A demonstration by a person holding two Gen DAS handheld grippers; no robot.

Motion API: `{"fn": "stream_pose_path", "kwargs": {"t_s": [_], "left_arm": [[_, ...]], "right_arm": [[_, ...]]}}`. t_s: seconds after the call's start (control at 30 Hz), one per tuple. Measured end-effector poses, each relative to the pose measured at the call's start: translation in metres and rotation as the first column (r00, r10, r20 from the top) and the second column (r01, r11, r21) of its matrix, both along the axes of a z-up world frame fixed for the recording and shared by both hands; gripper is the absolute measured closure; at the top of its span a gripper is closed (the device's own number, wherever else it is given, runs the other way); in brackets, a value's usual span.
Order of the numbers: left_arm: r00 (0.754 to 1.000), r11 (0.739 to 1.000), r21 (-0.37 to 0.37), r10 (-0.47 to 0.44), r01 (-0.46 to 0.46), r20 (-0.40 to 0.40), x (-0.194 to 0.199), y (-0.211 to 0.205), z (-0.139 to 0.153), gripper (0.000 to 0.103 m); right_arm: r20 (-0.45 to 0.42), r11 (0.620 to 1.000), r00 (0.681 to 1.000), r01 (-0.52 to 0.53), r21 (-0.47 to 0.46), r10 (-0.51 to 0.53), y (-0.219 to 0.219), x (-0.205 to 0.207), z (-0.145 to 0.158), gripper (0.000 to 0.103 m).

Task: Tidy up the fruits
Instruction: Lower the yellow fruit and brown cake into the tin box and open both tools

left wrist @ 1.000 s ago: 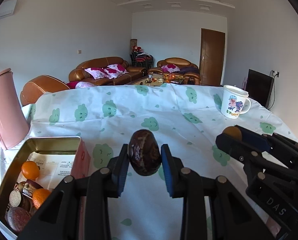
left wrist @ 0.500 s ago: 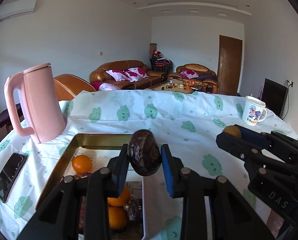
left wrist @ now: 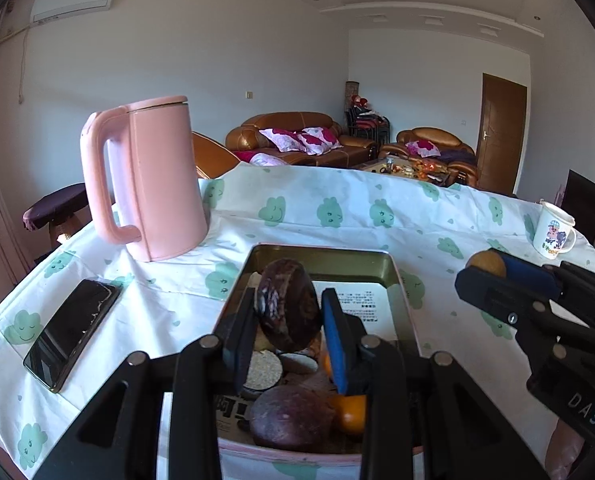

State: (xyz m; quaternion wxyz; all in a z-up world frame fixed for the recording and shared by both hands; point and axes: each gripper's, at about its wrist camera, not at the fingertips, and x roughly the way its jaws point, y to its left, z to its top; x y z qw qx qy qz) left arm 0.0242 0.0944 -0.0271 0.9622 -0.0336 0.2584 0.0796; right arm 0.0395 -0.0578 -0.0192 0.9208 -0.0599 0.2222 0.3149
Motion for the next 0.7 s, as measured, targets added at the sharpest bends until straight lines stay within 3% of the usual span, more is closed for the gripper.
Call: {"fn": "stream_pose_path", "kwargs": {"t_s": [0.53, 0.6, 0.7], "left_arm": [[0.995, 0.998, -0.051, 0.018, -0.024, -0.098, 0.006, 0.033, -0.029, 0.07], [0.995, 0.998, -0.055, 0.017, -0.023, -0.099, 0.005, 0.034, -0.028, 0.059], [0.995, 0.998, -0.057, 0.023, -0.028, -0.099, 0.003, 0.036, -0.029, 0.054]], "right_arm": [[-0.104, 0.989, 0.989, -0.119, -0.09, 0.109, 0.052, 0.009, -0.038, 0.072], [-0.123, 0.986, 0.984, -0.138, -0.097, 0.126, 0.056, 0.009, -0.041, 0.072], [-0.125, 0.987, 0.985, -0.13, -0.099, 0.117, 0.055, 0.009, -0.041, 0.066]]}}
